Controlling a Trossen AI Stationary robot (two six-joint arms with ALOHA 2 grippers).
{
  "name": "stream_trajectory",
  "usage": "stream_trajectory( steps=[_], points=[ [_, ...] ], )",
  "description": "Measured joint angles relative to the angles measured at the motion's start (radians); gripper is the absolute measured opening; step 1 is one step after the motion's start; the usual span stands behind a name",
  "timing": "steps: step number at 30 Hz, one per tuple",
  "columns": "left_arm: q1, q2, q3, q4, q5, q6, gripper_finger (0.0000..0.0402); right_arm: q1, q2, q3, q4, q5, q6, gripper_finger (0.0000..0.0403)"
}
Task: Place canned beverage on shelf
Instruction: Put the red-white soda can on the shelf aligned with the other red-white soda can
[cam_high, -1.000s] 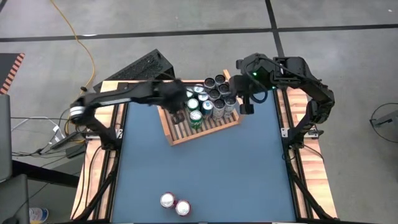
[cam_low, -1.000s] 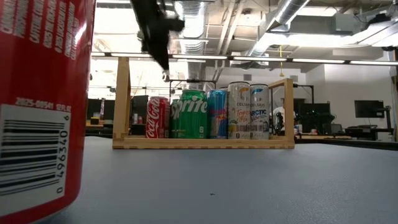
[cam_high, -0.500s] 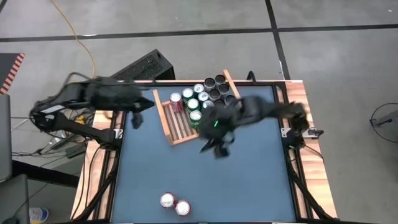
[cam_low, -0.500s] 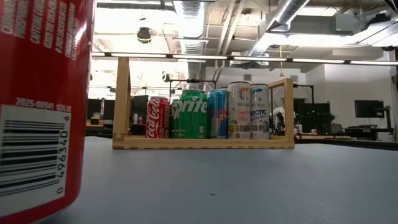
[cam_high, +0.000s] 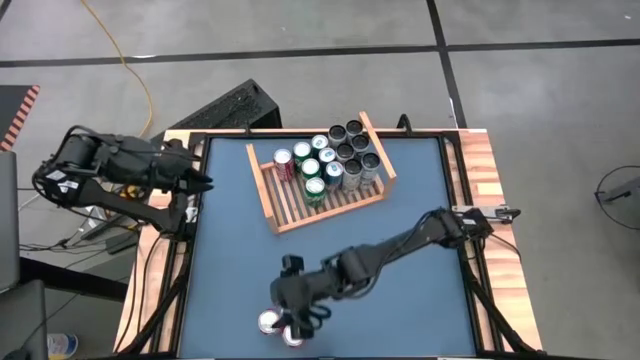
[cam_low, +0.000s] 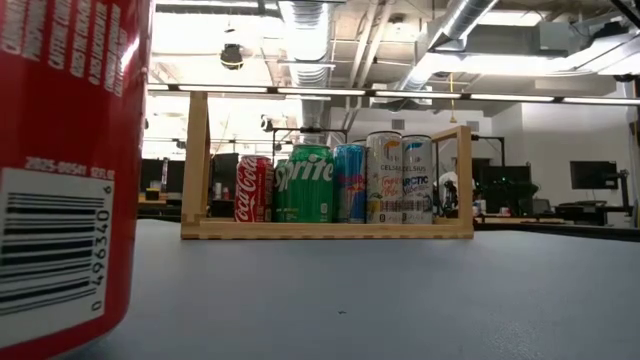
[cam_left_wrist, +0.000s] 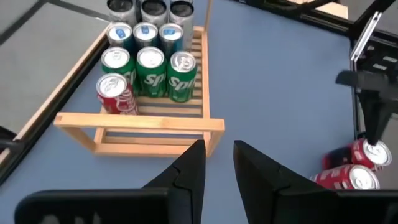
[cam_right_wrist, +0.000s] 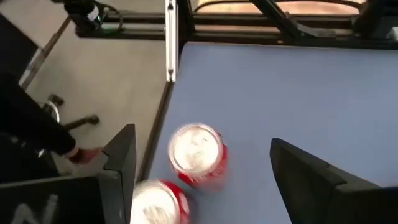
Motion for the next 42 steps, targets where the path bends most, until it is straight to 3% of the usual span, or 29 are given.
stream_trajectory(
  steps=[7,15,42],
  points=[
    [-0.013,-0.01,0.0,-0.019,-0.02,-0.001,0.0071,0.067,0.083,0.001,0.013,0.09,0.074,0.0276],
    [-0.013,0.001,0.0,-0.021,-0.023,0.013,0.0071,0.111,0.083,0.001,-0.051,0.178,0.171,0.0276],
    [-0.013,-0.003,0.0,-0.064,-0.063,0.009,0.0071,0.149,0.181,0.001,-0.115,0.17,0.505,0.0272]
  ],
)
